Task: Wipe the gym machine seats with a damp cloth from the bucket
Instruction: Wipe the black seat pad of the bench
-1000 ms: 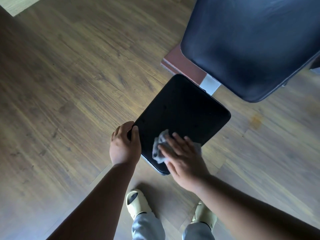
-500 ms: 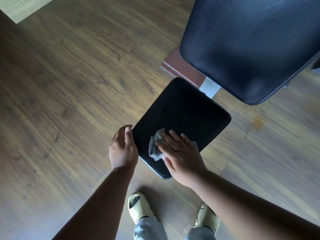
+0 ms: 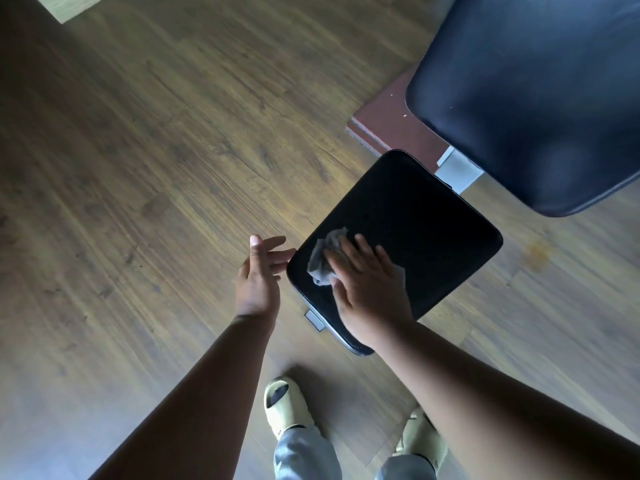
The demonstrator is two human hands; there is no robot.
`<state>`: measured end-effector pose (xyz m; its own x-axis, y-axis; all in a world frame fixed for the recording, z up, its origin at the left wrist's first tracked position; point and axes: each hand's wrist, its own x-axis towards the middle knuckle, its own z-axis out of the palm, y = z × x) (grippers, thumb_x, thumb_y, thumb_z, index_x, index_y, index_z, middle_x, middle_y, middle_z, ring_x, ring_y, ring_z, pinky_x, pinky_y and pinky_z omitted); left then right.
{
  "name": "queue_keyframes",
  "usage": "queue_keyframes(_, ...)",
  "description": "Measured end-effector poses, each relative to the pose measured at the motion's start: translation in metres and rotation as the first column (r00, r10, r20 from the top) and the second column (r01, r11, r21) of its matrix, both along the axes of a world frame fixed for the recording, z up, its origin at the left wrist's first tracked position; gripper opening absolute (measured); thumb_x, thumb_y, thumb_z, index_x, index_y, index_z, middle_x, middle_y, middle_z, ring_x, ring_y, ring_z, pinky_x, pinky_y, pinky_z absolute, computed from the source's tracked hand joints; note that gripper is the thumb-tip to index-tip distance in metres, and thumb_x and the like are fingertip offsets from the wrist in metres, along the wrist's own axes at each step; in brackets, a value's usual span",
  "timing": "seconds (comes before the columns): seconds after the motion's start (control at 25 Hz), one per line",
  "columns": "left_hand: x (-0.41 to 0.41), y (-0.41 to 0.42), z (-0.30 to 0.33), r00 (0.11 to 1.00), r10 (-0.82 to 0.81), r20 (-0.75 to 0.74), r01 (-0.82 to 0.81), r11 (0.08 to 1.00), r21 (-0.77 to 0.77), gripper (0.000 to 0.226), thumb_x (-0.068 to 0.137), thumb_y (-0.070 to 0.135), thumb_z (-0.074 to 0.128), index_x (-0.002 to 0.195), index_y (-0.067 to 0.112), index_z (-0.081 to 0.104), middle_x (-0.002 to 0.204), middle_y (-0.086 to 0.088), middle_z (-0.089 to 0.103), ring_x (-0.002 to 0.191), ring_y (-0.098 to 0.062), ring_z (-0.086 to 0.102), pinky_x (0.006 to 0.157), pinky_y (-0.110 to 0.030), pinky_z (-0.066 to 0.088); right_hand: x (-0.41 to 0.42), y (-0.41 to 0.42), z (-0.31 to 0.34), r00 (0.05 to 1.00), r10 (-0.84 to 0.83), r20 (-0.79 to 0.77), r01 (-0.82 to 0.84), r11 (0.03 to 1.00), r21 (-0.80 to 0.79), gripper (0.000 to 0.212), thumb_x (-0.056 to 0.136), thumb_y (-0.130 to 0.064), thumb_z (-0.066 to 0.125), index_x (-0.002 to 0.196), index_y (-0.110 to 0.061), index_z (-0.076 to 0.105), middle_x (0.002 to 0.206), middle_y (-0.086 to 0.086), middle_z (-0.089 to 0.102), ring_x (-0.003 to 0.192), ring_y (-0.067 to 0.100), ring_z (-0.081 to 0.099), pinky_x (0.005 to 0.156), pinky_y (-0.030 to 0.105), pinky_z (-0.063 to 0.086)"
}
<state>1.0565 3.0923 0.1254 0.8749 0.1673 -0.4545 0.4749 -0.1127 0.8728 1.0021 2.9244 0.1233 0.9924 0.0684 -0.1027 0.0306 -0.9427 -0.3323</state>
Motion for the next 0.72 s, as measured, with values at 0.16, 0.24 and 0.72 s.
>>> queue_keyframes(0.16, -0.003, 0.0, -0.004, 0.996, -0.058, 0.072, 0.055, 0.997, 0.047, 0.058, 0.092, 0.065, 0.026, 0.104, 0.031, 0.071, 0.095, 0.009, 0.076, 0.087, -0.003, 0.069, 0.076, -0.03, 0.046, -0.01, -0.014, -0.008, 0.942, 0.332, 0.045, -0.329, 0.942, -0.061, 0.047, 0.099, -0.035, 0.035, 0.144, -0.026, 0.047, 0.158, -0.001, 0.034, 0.149, 0.021, 0.024, 0.122, 0.043, 0.014)
queue_keyframes(0.24, -0.006, 0.0, -0.004, 0.988, -0.105, 0.114, 0.092, 0.989, 0.115, 0.058, 0.091, 0.065, 0.028, 0.107, 0.029, 0.07, 0.097, 0.01, 0.075, 0.094, -0.004, 0.068, 0.083, -0.031, 0.05, -0.017, -0.048, -0.01, 0.958, 0.277, 0.07, -0.271, 0.958, -0.091, 0.046, 0.098, -0.033, 0.036, 0.141, -0.026, 0.051, 0.156, 0.001, 0.039, 0.148, 0.022, 0.028, 0.121, 0.043, 0.018)
queue_keyframes(0.72, -0.017, -0.009, -0.009, 0.844, -0.469, 0.261, 0.194, 0.719, 0.667, 0.035, 0.085, 0.033, 0.062, 0.113, 0.015, 0.071, 0.111, -0.003, 0.065, 0.104, -0.026, 0.058, 0.092, -0.032, 0.045, -0.01, -0.058, -0.009, 0.999, -0.015, 0.052, 0.018, 0.998, -0.054, 0.048, 0.097, -0.028, 0.042, 0.144, -0.023, 0.048, 0.156, 0.005, 0.038, 0.148, 0.027, 0.026, 0.12, 0.046, 0.018)
